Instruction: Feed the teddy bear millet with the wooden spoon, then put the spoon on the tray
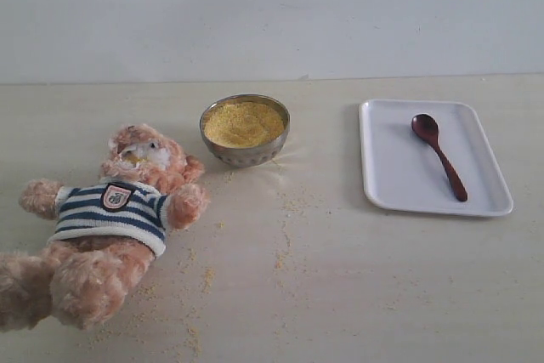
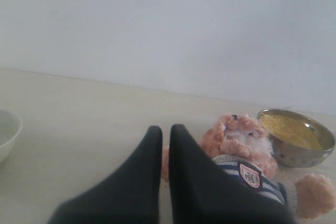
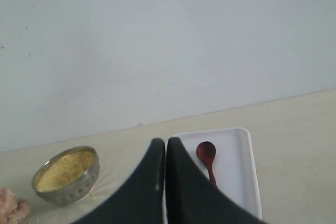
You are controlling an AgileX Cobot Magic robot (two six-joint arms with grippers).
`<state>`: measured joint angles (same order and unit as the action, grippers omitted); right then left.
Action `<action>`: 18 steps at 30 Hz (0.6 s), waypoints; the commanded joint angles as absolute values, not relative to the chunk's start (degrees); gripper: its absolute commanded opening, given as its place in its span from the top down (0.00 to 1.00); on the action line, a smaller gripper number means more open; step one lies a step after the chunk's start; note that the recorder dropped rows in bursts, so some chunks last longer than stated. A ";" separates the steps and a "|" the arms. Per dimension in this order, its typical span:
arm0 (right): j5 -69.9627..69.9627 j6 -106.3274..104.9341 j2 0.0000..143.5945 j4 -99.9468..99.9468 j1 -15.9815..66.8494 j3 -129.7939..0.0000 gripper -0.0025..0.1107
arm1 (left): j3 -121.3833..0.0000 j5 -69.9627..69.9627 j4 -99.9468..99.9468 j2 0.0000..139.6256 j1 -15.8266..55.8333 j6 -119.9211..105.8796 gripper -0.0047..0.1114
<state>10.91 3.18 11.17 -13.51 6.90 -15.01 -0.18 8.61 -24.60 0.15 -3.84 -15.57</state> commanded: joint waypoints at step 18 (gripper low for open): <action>30.87 8.39 7.31 9.05 6.53 -13.90 0.98 | 0.00 7.93 -24.67 0.00 -3.36 -15.01 0.92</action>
